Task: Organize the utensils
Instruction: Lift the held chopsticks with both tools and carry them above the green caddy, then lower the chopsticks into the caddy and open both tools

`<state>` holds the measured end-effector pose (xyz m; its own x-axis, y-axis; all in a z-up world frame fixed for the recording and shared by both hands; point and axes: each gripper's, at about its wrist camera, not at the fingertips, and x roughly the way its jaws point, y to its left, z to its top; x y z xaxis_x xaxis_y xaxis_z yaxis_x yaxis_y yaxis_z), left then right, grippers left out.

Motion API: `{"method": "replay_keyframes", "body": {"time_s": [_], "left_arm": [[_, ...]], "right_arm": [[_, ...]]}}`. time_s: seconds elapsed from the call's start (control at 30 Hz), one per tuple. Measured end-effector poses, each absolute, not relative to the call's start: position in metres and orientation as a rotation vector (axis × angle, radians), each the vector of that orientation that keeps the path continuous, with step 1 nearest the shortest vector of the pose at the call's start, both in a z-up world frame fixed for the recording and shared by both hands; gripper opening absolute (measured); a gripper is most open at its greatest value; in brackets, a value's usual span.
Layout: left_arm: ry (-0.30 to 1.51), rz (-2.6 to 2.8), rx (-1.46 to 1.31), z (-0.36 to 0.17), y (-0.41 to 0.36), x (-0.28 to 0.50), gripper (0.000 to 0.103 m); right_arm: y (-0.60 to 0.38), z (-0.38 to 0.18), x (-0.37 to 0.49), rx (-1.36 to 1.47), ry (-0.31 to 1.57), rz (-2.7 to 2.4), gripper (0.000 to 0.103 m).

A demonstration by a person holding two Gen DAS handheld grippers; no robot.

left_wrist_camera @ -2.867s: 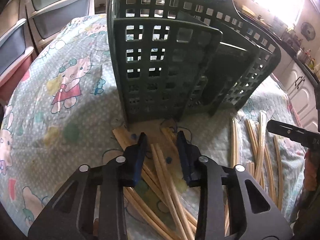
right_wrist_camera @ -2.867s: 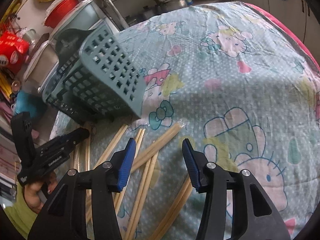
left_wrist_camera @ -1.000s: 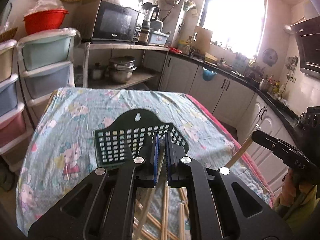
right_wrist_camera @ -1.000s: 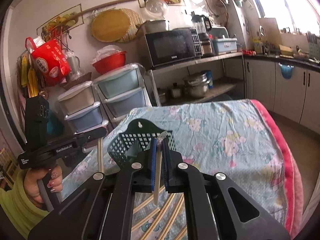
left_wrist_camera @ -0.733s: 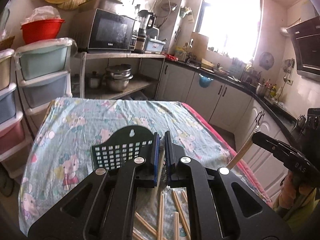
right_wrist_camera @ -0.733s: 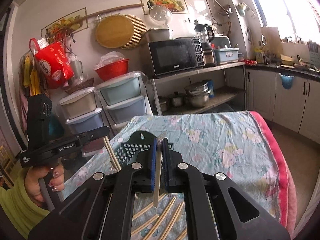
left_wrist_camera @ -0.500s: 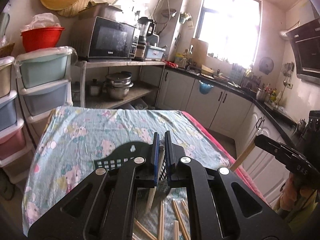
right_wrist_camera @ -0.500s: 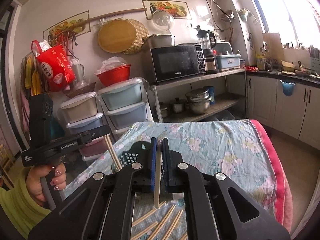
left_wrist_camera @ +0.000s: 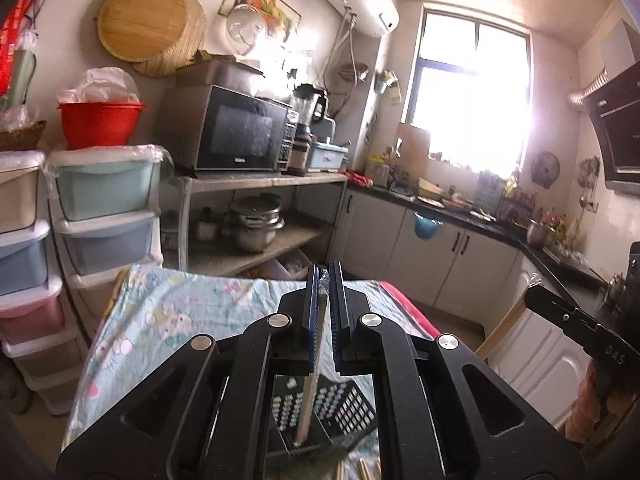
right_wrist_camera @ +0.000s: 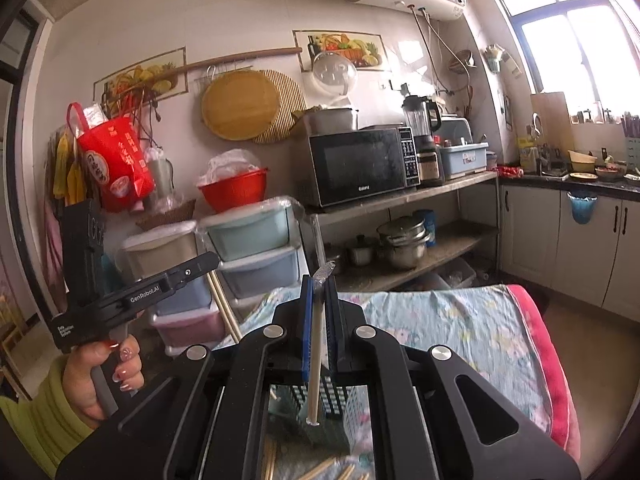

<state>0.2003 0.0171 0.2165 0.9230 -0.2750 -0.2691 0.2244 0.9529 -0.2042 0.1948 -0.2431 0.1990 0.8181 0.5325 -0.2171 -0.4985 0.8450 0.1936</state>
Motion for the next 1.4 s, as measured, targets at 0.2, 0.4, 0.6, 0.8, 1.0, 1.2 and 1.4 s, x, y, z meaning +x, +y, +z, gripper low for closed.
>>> {"method": "replay_keyframes", "body": {"time_s": [0.2, 0.4, 0.6, 0.8, 1.0, 1.2, 1.4], "left_arm": [[0.284, -0.208, -0.178, 0.216, 0.030, 0.209, 0.003], [0.320, -0.187, -0.183, 0.194, 0.040, 0.219, 0.003], [0.355, -0.179, -0.202, 0.174, 0.046, 0.226, 0.003], [0.385, -0.175, -0.199, 0.158, 0.048, 0.229, 0.003], [0.409, -0.160, -0.209, 0.145, 0.052, 0.228, 0.011], [0.420, -0.134, -0.221, 0.135, 0.058, 0.223, 0.034], [0.415, -0.105, -0.230, 0.129, 0.061, 0.213, 0.066]], "right_arm": [[-0.229, 0.201, 0.213, 0.117, 0.261, 0.536, 0.006], [-0.217, 0.186, 0.232, 0.113, 0.299, 0.525, 0.006], [-0.209, 0.169, 0.247, 0.114, 0.342, 0.509, 0.006], [-0.204, 0.153, 0.257, 0.122, 0.393, 0.514, 0.009], [-0.203, 0.136, 0.257, 0.115, 0.427, 0.503, 0.024], [-0.210, 0.126, 0.252, 0.120, 0.442, 0.488, 0.032], [-0.217, 0.119, 0.248, 0.120, 0.457, 0.474, 0.039]]}}
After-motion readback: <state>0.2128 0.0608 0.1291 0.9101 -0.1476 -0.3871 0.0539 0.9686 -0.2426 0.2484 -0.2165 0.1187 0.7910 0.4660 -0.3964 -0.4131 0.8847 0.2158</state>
